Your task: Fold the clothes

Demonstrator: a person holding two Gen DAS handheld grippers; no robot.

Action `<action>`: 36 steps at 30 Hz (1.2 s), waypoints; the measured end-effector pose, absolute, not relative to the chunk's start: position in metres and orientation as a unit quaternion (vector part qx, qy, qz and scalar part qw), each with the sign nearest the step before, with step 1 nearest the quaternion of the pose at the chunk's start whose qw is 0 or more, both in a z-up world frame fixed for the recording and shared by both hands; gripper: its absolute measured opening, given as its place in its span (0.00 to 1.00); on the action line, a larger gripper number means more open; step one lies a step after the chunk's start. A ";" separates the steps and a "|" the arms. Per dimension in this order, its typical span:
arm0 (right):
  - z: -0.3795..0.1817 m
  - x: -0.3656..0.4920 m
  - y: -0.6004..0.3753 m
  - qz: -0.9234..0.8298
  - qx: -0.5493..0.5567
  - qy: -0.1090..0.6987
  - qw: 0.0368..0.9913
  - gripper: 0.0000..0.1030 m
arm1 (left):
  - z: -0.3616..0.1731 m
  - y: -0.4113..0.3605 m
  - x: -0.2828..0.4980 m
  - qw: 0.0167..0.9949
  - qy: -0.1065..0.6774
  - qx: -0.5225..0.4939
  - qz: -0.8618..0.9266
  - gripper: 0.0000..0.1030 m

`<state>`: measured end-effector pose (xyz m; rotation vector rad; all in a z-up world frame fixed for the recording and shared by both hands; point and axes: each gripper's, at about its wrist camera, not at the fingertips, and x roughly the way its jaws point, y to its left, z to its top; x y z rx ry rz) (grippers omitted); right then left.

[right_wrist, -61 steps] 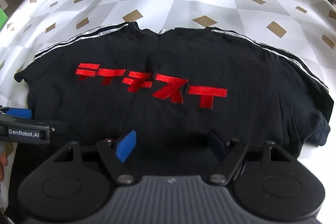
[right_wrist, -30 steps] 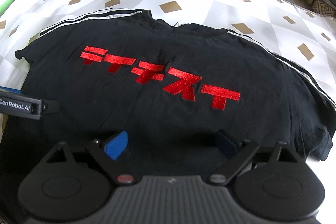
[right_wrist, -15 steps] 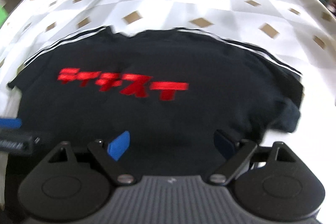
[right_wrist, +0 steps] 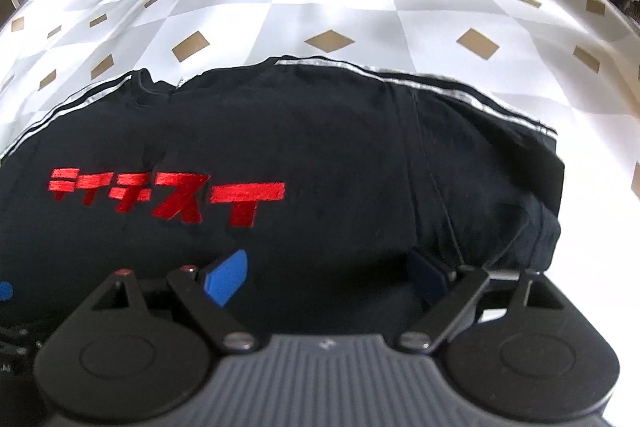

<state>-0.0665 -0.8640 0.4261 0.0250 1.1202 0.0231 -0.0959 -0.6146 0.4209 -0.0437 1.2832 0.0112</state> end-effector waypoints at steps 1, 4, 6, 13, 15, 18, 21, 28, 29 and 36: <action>0.425 -0.066 -0.864 0.010 0.008 0.530 0.848 0.85 | 0.420 -0.616 -0.096 0.800 0.599 -0.019 0.004 1.00; 0.424 -0.065 -0.865 0.009 0.005 0.525 0.851 0.87 | 0.417 -0.619 -0.096 0.802 0.598 -0.013 0.003 1.00; 0.423 -0.064 -0.866 0.008 0.003 0.523 0.852 0.87 | 0.417 -0.621 -0.096 0.803 0.596 -0.009 0.001 1.00; 0.423 -0.060 -0.868 -0.005 0.009 0.519 0.855 0.89 | 0.417 -0.620 -0.098 0.807 0.590 -0.006 -0.003 1.00; 0.423 -0.059 -0.869 -0.008 0.011 0.518 0.856 0.89 | 0.417 -0.619 -0.098 0.808 0.589 -0.006 -0.004 1.00; 0.423 -0.059 -0.870 -0.013 0.014 0.515 0.857 0.89 | 0.416 -0.618 -0.097 0.809 0.588 -0.004 -0.006 1.00; 0.422 -0.058 -0.870 -0.016 0.015 0.514 0.858 0.90 | 0.416 -0.616 -0.096 0.810 0.586 -0.005 -0.005 1.00; 0.421 -0.055 -0.871 -0.026 0.020 0.507 0.861 0.91 | 0.417 -0.608 -0.095 0.812 0.584 -0.008 -0.001 1.00; 0.421 -0.054 -0.870 -0.026 0.021 0.507 0.861 0.91 | 0.417 -0.607 -0.095 0.812 0.583 -0.009 0.000 1.00; 0.424 -0.054 -0.870 -0.033 0.029 0.514 0.857 0.91 | 0.417 -0.605 -0.095 0.811 0.585 -0.009 0.002 1.00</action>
